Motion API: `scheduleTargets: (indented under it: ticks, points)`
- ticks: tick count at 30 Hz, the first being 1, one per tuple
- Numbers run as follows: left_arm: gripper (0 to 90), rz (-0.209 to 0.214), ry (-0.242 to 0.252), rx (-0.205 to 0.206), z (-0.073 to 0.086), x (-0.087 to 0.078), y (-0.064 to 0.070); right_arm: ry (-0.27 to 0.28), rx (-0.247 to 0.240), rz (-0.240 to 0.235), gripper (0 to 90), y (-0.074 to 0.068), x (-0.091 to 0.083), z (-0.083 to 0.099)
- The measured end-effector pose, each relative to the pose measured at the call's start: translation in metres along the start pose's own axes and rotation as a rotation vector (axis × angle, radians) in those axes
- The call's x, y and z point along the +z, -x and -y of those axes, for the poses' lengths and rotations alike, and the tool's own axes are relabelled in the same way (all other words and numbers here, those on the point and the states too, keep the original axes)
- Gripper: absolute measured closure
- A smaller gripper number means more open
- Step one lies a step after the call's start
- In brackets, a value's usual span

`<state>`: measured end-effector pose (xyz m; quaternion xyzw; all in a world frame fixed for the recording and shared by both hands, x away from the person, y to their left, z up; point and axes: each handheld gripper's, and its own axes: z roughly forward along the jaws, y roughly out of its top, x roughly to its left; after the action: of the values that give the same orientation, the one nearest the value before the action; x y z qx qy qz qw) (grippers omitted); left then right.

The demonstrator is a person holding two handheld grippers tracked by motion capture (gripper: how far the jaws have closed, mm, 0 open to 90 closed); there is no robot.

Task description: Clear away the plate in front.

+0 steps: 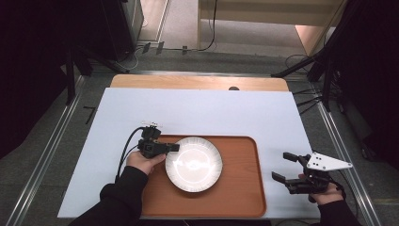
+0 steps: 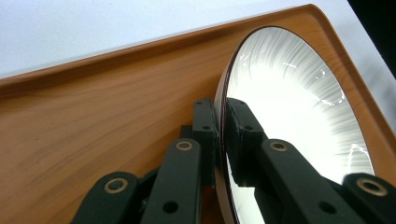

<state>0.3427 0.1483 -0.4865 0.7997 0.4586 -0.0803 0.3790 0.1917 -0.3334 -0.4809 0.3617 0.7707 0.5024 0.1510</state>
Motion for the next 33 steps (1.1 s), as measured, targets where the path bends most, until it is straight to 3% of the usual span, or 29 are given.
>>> scheduleTargets:
  ticks: [7, 13, 22, 29, 33]
  points:
    - [79.4, -0.010, -0.028, 0.032, 0.002, 0.006, 0.002, -0.004, -0.002, 0.000, 14.2, 0.000, 0.000, 0.000]
    - [75.5, -0.032, -0.037, 0.091, 0.002, 0.007, 0.005, -0.008, -0.004, -0.001, 14.2, 0.000, 0.000, 0.000]
    - [58.1, 0.045, -0.039, 0.058, 0.000, 0.002, 0.004, -0.009, 0.001, -0.002, 14.2, 0.000, 0.000, 0.000]
    - [43.2, 0.038, -0.058, 0.088, 0.000, -0.002, 0.009, -0.009, -0.001, -0.001, 14.2, 0.000, 0.001, 0.000]
    - [38.1, 0.038, -0.058, 0.081, 0.000, -0.007, 0.009, -0.008, -0.005, -0.001, 14.2, 0.000, 0.000, 0.000]
